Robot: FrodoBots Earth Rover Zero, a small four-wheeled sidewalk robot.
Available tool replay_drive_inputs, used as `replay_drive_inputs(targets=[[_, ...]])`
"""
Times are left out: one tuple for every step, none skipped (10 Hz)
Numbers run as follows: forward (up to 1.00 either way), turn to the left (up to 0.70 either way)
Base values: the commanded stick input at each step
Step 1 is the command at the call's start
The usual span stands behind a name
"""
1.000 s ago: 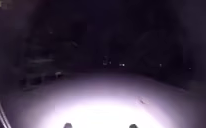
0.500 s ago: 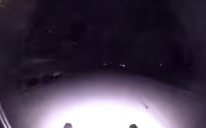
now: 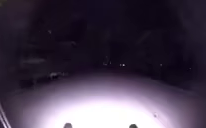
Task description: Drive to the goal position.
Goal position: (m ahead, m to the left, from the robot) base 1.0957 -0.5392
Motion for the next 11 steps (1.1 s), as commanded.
replay_drive_inputs(targets=[[0.50,0.00],[0.50,0.00],[0.50,0.00],[0.50,0.00],[0.50,0.00],[0.50,0.00],[0.50,0.00],[0.50,0.00],[0.50,0.00],[0.50,0.00],[0.50,0.00]])
